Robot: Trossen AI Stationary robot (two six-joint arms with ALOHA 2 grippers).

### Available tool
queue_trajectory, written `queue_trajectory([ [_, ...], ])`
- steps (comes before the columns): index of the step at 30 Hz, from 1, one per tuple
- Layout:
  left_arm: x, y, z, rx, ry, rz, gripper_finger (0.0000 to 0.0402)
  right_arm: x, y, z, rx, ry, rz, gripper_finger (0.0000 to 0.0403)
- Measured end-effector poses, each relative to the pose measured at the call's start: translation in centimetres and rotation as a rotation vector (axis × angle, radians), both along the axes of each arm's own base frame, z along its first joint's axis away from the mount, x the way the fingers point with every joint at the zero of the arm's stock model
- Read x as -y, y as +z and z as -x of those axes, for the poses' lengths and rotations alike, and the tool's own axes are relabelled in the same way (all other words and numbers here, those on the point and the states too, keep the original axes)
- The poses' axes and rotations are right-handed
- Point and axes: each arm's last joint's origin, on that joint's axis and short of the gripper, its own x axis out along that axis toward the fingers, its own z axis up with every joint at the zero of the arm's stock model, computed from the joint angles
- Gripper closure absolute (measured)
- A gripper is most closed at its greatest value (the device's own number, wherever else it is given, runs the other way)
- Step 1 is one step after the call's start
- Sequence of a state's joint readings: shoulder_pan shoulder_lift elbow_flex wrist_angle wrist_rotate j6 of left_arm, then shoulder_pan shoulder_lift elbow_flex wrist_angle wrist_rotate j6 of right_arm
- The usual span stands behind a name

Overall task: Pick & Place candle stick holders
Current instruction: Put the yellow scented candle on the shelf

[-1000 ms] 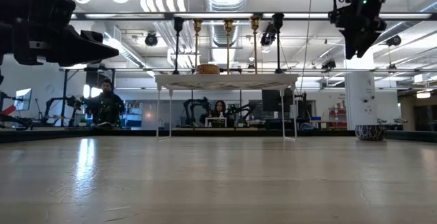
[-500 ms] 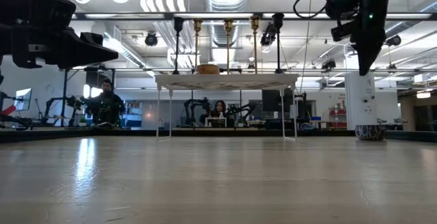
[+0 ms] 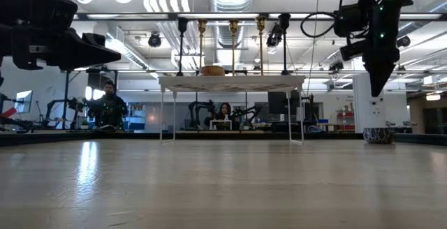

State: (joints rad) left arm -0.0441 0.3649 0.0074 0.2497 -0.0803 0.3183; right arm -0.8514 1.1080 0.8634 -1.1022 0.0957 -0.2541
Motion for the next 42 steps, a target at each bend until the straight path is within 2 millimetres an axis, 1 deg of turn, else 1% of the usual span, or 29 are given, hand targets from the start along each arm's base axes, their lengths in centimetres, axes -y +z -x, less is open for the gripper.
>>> queue_trajectory([
  [5, 0.0, 0.0, 0.0, 0.000, 0.000, 0.000, 0.0368, 0.0, -1.3, 0.2, 0.015, -0.078, -0.016, 0.0037],
  [10, 0.0, 0.0, 0.0, 0.000, 0.000, 0.000, 0.0368, 0.3, -2.2, 0.7, 0.027, -0.195, -0.047, 0.0037],
  [17, 0.0, 0.0, 0.0, 0.000, 0.000, 0.000, 0.0368, 1.0, -2.2, 1.1, 0.152, -0.348, -0.108, 0.0037],
  [25, 0.0, 0.0, 0.0, 0.000, 0.000, 0.000, 0.0368, 1.1, -2.2, 1.3, 0.181, -0.477, -0.123, 0.0037],
  [30, 0.0, 0.0, 0.0, 0.000, 0.012, -0.001, 0.0368, 1.0, -2.5, 1.3, 0.199, -0.598, -0.145, 0.0037],
  [35, -0.2, 0.0, 0.0, 0.000, 0.069, -0.008, 0.0368, 0.8, -3.5, 1.4, 0.211, -0.671, -0.166, 0.0037],
  [42, -0.3, 0.0, 0.0, -0.002, 0.104, -0.013, 0.0368, 0.5, -5.6, 1.6, 0.226, -0.718, -0.169, 0.0037],
])
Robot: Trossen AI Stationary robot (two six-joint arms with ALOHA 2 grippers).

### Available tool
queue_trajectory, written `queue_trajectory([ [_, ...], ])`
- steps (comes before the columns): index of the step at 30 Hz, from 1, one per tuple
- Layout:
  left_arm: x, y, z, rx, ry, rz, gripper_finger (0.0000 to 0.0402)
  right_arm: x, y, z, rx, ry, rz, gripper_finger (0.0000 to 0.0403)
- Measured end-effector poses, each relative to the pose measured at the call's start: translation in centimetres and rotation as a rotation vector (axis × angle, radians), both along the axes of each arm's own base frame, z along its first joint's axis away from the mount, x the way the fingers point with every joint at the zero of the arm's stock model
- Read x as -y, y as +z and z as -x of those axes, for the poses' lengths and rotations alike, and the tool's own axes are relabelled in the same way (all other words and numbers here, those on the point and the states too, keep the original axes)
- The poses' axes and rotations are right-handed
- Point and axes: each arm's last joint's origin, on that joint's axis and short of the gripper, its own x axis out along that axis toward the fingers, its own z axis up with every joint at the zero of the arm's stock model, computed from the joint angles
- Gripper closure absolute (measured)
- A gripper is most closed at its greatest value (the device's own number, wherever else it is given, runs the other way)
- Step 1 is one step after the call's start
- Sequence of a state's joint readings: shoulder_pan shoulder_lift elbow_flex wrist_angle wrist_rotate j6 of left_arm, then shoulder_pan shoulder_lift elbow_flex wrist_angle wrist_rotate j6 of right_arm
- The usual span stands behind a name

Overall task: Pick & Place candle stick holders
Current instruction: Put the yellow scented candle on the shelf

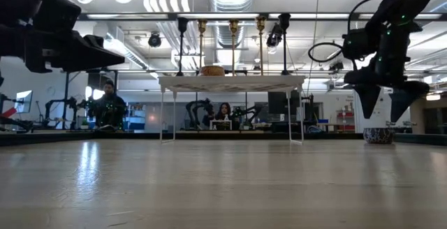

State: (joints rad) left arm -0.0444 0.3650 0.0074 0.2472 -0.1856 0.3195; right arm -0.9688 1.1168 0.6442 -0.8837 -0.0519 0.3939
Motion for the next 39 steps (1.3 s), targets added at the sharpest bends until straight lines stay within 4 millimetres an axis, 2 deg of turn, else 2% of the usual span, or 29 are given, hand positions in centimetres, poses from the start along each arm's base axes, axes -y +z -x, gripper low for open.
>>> queue_trajectory([
  [15, 0.0, 0.0, 0.0, -0.003, 0.000, 0.000, 0.0368, 0.0, -1.5, 0.2, -0.036, -0.026, 0.067, 0.0037],
  [26, 0.0, 0.0, 0.0, -0.002, 0.000, 0.001, 0.0368, 0.2, -1.8, 0.0, 0.005, -0.017, 0.079, 0.0037],
  [34, 0.0, 0.0, 0.0, -0.001, 0.001, 0.008, 0.0368, 1.3, -4.8, -0.8, -0.087, 0.003, -0.074, 0.0037],
  [39, 0.0, 0.0, 0.0, 0.001, 0.001, 0.013, 0.0368, 1.9, -5.6, -1.1, -0.162, 0.002, -0.094, 0.0037],
])
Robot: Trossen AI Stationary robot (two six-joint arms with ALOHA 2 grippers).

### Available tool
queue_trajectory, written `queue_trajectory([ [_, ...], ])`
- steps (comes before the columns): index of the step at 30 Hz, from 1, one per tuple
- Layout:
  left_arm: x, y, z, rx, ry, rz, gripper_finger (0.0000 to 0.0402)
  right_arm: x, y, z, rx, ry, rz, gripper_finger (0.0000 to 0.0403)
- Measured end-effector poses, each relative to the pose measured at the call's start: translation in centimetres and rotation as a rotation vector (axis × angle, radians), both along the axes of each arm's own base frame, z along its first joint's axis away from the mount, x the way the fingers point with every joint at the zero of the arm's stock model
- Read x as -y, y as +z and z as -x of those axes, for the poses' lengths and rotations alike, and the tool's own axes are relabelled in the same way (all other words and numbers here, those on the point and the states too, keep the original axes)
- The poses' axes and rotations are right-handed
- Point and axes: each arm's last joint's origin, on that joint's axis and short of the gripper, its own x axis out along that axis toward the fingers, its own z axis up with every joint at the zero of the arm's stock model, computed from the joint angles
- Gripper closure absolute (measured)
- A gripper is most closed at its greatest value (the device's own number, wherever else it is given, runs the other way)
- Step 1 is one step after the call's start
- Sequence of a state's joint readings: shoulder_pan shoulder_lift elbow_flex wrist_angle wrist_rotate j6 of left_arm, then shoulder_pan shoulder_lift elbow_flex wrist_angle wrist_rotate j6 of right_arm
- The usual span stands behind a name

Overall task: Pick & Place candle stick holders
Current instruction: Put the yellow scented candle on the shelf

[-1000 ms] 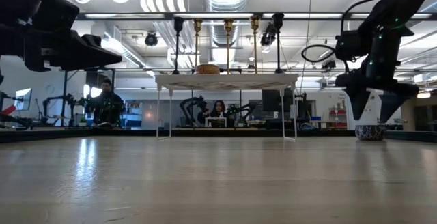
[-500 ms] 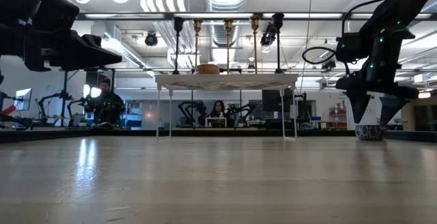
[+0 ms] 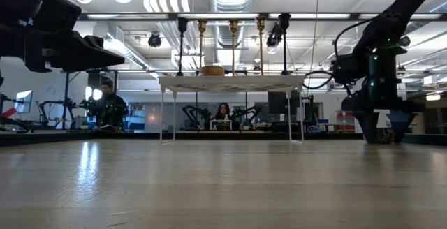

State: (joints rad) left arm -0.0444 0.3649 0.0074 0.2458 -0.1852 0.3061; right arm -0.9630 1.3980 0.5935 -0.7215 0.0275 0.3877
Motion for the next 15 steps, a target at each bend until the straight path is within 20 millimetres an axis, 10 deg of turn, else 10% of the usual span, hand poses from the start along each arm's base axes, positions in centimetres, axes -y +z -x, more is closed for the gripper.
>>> queue_trajectory([
  [15, 0.0, 0.0, 0.0, 0.000, 0.000, 0.000, 0.0368, 0.5, 1.2, -0.1, 0.025, -0.008, 0.090, 0.0037],
])
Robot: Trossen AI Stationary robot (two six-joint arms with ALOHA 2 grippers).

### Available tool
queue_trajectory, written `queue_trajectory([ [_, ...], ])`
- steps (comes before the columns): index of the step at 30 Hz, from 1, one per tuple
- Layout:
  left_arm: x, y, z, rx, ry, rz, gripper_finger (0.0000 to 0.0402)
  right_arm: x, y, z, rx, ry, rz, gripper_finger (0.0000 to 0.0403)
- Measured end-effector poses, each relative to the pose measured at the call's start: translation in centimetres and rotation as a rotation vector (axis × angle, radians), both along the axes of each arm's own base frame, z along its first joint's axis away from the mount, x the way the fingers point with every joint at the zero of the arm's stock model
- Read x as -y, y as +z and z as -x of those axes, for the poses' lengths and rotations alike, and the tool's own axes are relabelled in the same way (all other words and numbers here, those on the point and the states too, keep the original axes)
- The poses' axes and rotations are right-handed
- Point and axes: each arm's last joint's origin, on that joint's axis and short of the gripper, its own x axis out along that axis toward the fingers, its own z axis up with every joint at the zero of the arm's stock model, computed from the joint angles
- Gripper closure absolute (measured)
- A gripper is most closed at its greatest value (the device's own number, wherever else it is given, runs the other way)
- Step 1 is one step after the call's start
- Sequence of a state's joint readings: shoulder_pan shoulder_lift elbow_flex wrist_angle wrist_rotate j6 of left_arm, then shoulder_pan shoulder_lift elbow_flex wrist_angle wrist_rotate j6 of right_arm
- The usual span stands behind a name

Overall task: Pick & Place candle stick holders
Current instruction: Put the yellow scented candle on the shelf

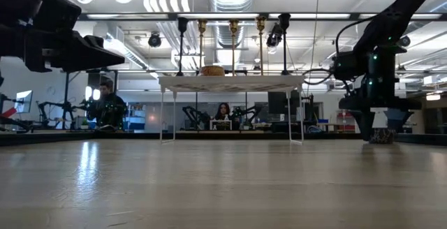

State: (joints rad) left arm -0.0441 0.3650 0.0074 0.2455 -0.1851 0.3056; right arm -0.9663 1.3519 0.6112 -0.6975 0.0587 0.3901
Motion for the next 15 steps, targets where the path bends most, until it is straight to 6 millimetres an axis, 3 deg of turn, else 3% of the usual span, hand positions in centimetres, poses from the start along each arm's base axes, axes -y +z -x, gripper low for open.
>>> queue_trajectory([
  [15, 0.00, 0.00, 0.00, 0.002, 0.001, 0.014, 0.0368, 0.14, -0.60, -0.12, -0.025, 0.000, -0.022, 0.0052],
])
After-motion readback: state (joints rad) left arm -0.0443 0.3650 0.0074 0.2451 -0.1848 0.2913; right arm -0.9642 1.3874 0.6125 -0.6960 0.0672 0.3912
